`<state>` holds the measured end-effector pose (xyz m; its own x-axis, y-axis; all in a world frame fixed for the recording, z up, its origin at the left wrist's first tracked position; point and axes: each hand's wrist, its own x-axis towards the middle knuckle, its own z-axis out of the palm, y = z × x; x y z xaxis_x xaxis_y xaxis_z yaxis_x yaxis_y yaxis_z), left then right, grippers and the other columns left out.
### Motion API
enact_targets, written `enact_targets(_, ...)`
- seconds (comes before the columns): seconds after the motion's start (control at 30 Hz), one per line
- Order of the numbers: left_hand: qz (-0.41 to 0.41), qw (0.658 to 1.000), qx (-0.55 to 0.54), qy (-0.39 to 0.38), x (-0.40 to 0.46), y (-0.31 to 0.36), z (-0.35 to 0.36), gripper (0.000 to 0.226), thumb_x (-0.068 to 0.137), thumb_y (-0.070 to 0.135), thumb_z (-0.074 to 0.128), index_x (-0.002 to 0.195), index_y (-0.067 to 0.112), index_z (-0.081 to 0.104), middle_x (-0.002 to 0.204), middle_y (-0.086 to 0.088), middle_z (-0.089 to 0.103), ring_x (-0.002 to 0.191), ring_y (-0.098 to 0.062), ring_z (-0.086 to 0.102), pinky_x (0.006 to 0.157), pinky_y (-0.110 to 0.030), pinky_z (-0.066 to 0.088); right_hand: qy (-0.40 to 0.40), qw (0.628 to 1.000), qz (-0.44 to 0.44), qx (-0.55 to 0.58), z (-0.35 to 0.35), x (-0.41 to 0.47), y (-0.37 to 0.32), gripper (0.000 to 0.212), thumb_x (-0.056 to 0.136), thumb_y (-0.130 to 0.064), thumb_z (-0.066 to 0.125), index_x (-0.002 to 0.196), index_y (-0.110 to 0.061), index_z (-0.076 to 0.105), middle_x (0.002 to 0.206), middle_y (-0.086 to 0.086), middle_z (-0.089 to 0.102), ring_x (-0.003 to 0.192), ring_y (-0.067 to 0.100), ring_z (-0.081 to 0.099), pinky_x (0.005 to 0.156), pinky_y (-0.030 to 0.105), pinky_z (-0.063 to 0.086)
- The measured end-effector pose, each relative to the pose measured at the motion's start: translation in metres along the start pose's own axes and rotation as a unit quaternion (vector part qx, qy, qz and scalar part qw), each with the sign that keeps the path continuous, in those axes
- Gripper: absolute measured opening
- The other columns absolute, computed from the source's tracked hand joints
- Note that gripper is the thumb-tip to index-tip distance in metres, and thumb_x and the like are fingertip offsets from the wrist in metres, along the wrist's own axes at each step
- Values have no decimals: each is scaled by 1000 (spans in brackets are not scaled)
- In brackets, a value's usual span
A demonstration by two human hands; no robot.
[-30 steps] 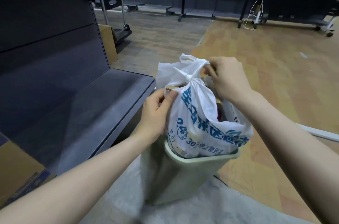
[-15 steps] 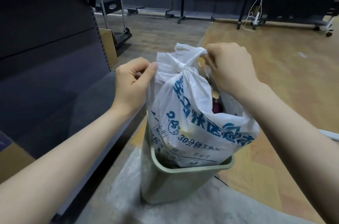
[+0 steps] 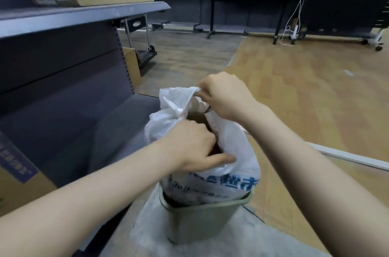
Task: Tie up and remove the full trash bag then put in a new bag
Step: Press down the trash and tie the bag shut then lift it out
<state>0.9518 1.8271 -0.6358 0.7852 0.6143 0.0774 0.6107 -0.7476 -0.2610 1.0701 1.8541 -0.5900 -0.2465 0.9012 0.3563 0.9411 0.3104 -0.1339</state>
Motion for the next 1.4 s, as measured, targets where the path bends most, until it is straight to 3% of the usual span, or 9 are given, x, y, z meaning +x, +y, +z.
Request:
enact_targets(0.13,-71,979,-79,-174,5,11,5,69,94,61,18,64,11,53,93,-12,67,92,-29,58,81,-35,38,9,1000,0,-10,12,-7,-9,50,97,-32,44,55,-19,21,78,7,44,86,34,56,61,31,27)
enact_targets(0.23,-110,958,-129,-232,4,7,2,83,86,74,16,103,9,67,119,-16,63,109,-32,55,83,-31,33,14,1000,-1,-1,19,-7,-12,43,96,-29,44,59,-15,30,81,10,49,88,35,57,62,31,28)
enact_targets(0.3,-131,951,-158,-232,-3,7,2,81,84,75,18,87,11,67,104,-14,65,95,-29,57,79,-30,33,8,1000,-8,9,22,-6,-15,35,96,-28,46,66,-12,37,80,8,47,86,34,56,62,31,29)
enact_targets(0.4,-232,927,-292,-37,-15,6,7,65,90,64,33,54,12,50,59,0,55,57,-13,49,58,-26,35,-2,999,1,34,24,-4,-16,39,94,-26,49,59,-18,34,77,6,47,76,31,48,59,29,27)
enact_targets(0.53,-316,828,-412,212,-15,9,24,16,90,28,58,101,16,56,96,4,64,85,-13,58,67,-24,42,-21,994,11,106,26,5,-9,12,85,-26,61,83,-18,69,87,12,69,84,33,60,60,29,36)
enact_targets(0.63,-251,870,-338,258,-10,5,41,30,88,11,60,117,8,52,119,-4,58,107,-21,55,85,-27,45,-23,988,17,149,26,10,-7,13,81,-26,66,86,-17,73,86,10,72,77,30,57,63,28,40)
enact_targets(0.93,-36,973,-34,226,-12,-10,52,7,73,7,56,69,3,60,80,-15,59,80,-28,45,73,-35,41,14,992,0,129,35,14,-11,22,85,-36,66,92,-17,72,83,9,66,73,28,46,61,27,30)
enact_targets(1.3,-138,979,-105,105,-23,-12,53,39,83,25,35,56,9,58,65,-6,58,55,-26,57,50,-25,42,71,993,-2,94,44,13,12,39,89,-41,58,80,-4,66,77,11,62,75,32,51,59,28,29)
enact_targets(1.4,-133,982,-63,119,-2,-21,48,31,74,17,35,73,5,63,82,-13,62,73,-30,59,61,-36,49,59,994,-8,97,48,18,6,32,91,-40,56,83,-11,68,84,6,64,85,31,57,62,29,31)
